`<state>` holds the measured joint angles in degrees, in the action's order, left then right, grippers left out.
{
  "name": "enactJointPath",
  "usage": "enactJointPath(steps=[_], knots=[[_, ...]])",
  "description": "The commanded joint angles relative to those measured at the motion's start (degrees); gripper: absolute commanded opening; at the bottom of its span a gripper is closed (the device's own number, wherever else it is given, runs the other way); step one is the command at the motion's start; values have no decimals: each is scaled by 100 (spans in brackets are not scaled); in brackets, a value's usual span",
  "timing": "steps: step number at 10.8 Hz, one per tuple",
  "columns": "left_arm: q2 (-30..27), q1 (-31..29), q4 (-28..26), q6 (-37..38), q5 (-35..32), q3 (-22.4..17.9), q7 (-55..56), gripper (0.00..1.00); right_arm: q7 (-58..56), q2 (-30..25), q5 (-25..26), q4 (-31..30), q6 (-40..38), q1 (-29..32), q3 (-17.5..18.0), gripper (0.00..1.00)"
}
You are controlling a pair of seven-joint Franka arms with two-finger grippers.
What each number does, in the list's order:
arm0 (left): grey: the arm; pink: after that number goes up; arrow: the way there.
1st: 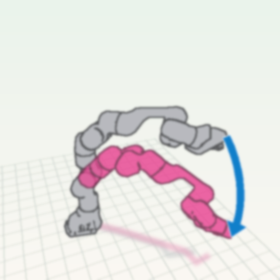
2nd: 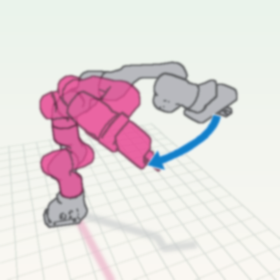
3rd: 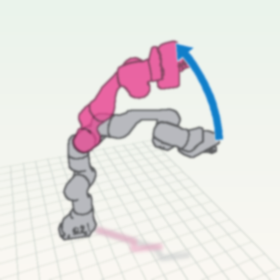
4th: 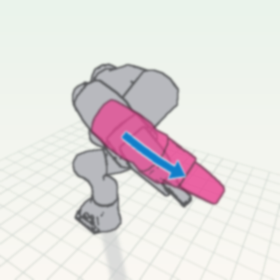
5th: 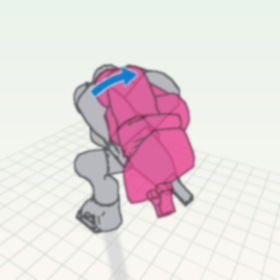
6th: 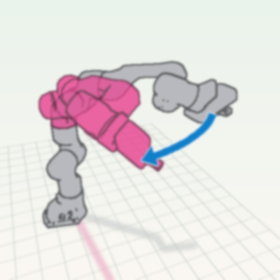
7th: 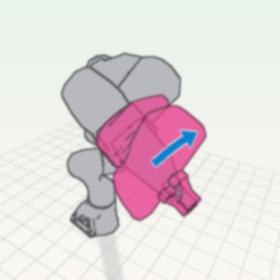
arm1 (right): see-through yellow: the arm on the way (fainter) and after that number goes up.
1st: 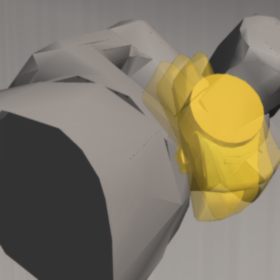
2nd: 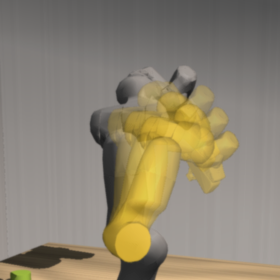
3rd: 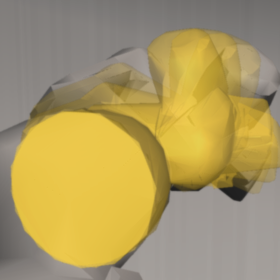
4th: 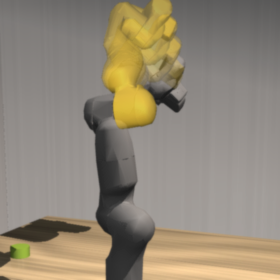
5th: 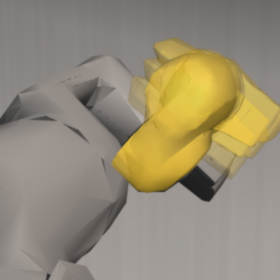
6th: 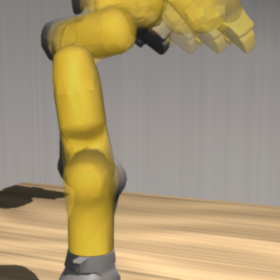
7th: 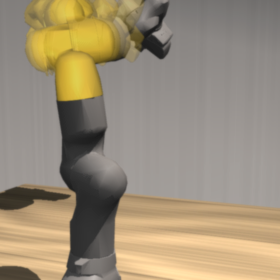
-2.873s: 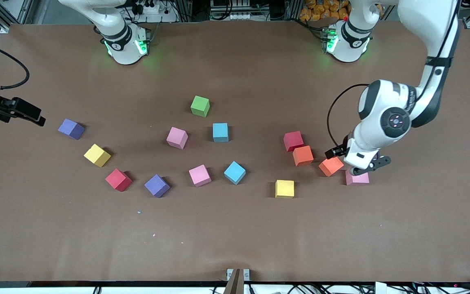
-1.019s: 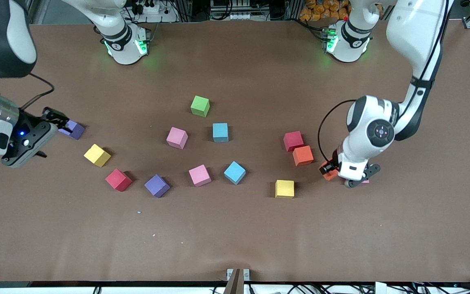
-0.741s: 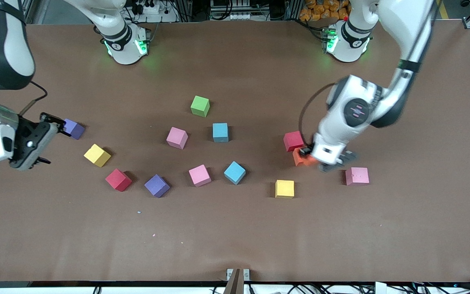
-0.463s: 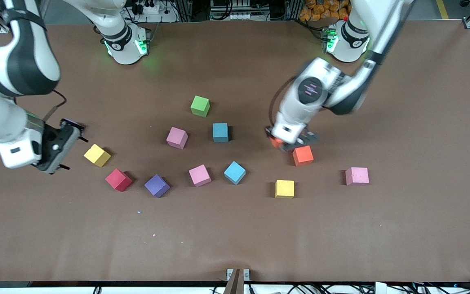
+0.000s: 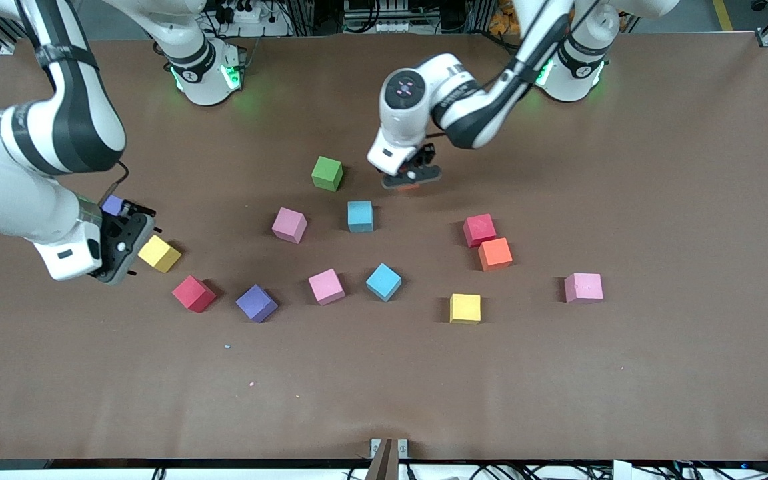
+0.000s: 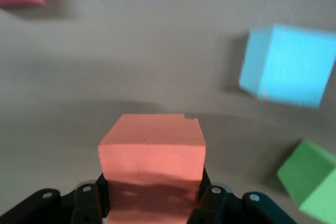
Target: Arrange 11 blocks into digit 3
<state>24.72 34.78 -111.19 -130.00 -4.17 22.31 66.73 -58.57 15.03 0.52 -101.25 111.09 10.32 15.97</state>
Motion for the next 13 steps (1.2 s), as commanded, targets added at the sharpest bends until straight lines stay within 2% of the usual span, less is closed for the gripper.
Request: enactJointPath(steps=[1,3,5,7,8,9,13], knots=[[505,484,316,-471,-512,-51,147,0,-40,438,115,18,210,58,46,100],[1085,852,886,-500,-699,-68,523,0,-163,807,97,9,421,84,46,100],[1490,1152,1133,-509,-892,-121,840,0,-277,1045,176,35,614,67,38,100],[1606,1250,1179,-509,-1111,-121,1078,0,-339,1143,343,97,650,66,38,100],[1615,1250,1179,-509,-1112,-121,1096,37,-348,1125,404,114,642,58,38,100],[1606,1250,1179,-500,-1112,-121,1105,99,-400,1108,431,114,642,66,29,100],[1151,1154,1196,-404,-1051,-121,1210,100,-787,1099,431,290,563,93,29,100]])
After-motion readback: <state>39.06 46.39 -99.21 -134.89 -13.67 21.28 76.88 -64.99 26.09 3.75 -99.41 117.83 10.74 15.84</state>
